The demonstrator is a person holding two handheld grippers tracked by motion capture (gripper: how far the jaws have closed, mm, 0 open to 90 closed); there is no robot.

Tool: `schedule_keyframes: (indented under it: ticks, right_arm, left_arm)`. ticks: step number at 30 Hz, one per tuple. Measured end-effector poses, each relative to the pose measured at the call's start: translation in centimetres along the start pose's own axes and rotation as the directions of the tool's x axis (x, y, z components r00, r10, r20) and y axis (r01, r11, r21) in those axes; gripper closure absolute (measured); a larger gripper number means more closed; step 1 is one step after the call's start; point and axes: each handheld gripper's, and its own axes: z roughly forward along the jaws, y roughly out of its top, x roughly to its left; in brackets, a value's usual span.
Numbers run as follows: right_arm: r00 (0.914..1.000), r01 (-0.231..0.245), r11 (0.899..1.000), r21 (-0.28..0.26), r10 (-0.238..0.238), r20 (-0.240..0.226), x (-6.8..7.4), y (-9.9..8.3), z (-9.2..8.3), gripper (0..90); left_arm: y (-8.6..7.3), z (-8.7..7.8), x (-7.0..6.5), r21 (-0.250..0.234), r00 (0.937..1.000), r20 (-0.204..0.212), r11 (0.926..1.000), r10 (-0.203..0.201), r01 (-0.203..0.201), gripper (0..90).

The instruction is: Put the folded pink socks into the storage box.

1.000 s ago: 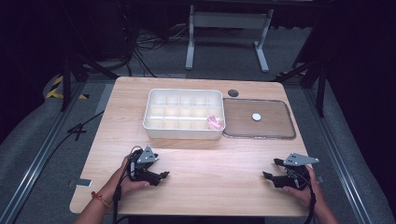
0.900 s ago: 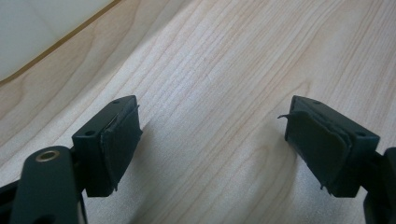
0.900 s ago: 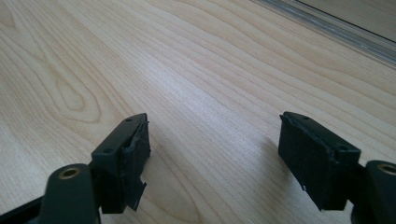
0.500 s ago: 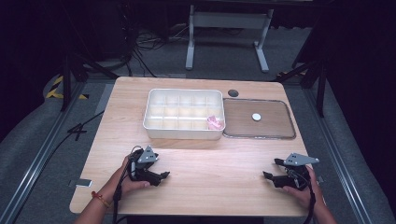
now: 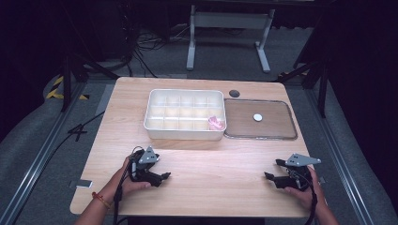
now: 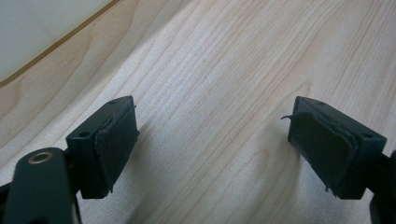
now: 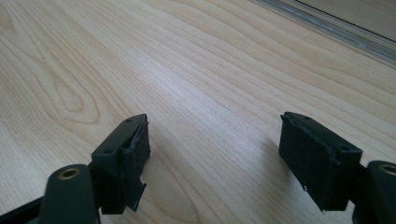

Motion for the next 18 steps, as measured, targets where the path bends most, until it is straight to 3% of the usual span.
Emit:
schedule_keyframes:
  ticks: [18]
  right_arm:
    - [1.0000,0.000,1.000,0.002,0.000,0.001,0.00,0.01,-0.01,24.8]
  left_arm:
    - [0.01,0.04,-0.01,-0.001,1.0000,0.003,1.0000,-0.003,0.003,15.6]
